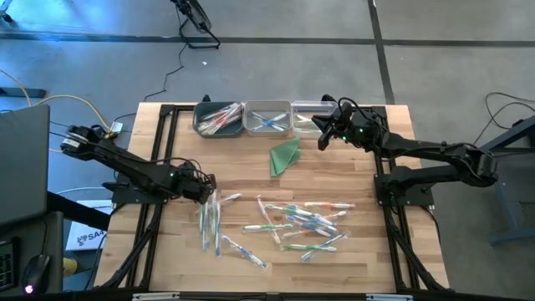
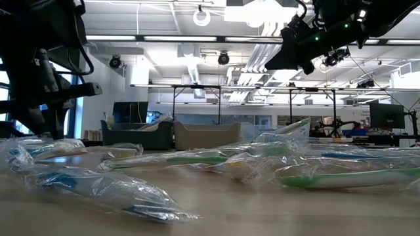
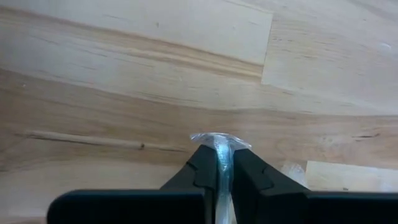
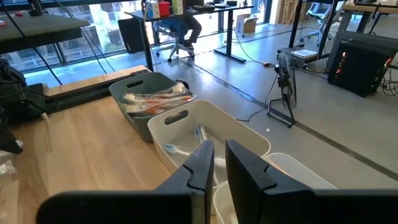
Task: Pick & Place Toothbrushes
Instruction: Put the green toothbrush into the transparent bin
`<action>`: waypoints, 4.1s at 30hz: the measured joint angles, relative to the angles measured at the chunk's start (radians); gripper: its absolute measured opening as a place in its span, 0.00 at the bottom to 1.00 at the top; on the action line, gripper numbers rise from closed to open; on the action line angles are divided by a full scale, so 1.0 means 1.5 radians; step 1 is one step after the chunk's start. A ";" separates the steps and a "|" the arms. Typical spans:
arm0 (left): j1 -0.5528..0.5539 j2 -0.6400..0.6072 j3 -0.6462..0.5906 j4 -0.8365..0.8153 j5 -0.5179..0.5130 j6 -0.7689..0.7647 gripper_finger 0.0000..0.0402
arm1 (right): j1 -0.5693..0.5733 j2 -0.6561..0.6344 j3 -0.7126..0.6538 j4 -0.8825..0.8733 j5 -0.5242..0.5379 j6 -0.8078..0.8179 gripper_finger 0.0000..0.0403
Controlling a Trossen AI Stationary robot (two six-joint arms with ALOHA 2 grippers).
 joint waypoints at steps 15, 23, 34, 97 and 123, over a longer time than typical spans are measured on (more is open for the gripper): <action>0.000 -0.187 0.034 -0.133 -0.008 0.058 0.03 | 0.000 0.000 0.000 0.000 0.000 -0.002 0.08; 0.000 -0.300 0.082 -0.129 -0.177 0.201 0.03 | 0.000 0.000 0.000 0.000 0.000 -0.002 0.08; 0.000 -0.356 0.101 0.114 -0.385 0.558 0.03 | 0.000 0.000 0.000 0.032 0.000 -0.002 0.08; 0.545 0.135 0.238 0.997 0.408 1.204 0.03 | -0.010 0.140 0.000 0.297 -0.144 0.090 0.29; 0.545 0.174 0.271 0.941 0.422 1.152 0.03 | 0.032 0.433 0.254 0.358 -0.299 0.048 0.53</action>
